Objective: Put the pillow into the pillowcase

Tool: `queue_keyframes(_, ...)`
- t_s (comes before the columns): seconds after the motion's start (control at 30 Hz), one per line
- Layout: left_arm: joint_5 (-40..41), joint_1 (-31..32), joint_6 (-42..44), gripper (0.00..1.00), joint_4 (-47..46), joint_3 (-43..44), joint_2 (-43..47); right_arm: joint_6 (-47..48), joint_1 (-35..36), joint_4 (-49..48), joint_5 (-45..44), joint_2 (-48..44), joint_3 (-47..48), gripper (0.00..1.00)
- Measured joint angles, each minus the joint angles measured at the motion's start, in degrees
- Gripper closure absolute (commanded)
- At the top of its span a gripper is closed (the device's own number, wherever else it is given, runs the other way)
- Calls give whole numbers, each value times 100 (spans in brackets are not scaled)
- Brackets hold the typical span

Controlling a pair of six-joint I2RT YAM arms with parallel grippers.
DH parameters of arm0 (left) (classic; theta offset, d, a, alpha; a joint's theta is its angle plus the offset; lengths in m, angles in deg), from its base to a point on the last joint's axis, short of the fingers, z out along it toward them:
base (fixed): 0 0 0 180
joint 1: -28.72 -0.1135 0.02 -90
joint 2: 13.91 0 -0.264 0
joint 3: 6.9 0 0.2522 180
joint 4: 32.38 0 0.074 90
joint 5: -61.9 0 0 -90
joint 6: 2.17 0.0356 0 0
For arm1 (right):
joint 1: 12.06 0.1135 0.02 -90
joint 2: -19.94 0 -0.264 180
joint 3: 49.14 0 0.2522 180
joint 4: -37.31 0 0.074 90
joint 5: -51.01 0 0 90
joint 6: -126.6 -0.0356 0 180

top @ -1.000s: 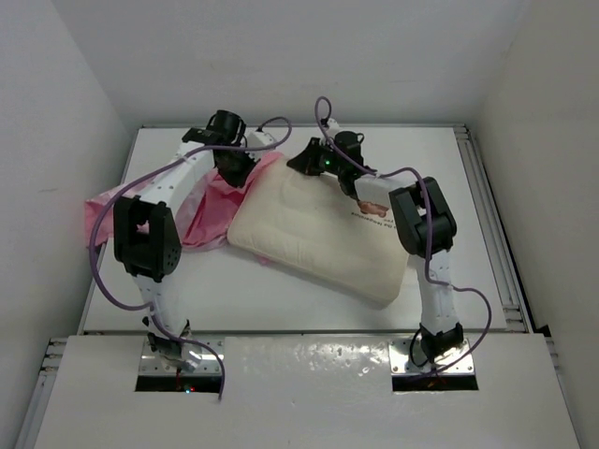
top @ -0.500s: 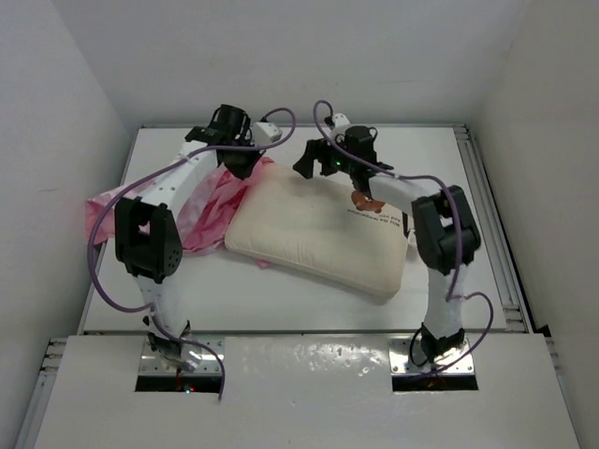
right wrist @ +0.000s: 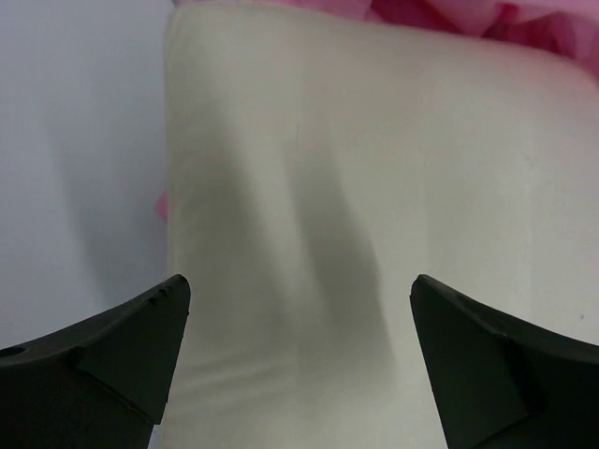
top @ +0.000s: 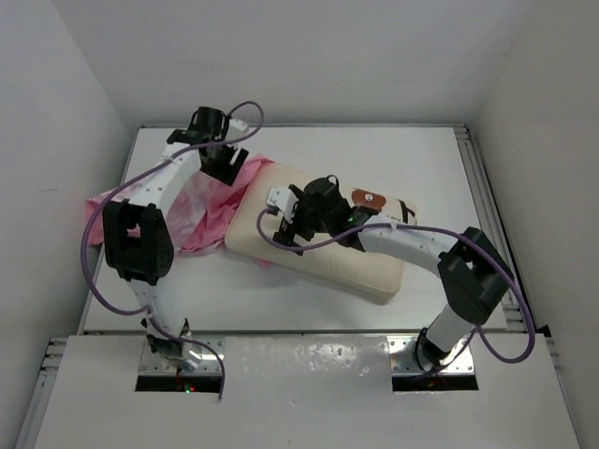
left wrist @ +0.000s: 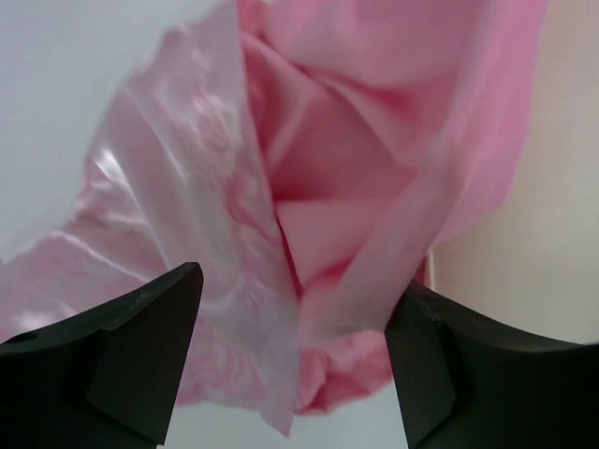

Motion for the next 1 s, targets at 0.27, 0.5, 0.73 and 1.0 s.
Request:
queue_keyframes(0.27,533,214,-188,40,-256,-1587,374,219,411,273,-1082,378,-175,1)
queue_keyframes(0.5,837,184,-190,100,-896,-1731,177,122,509,313,-1504,1005,179,75)
queue_keyframes(0.73,389,186,236,100,-726,-1687,179,-826,31,-70,-1530,1095,476,100)
queue_keyframes(1.0,-299,260,1047,100,378,-660,197,-2129,-973,-282,-1215,1049,660,100)
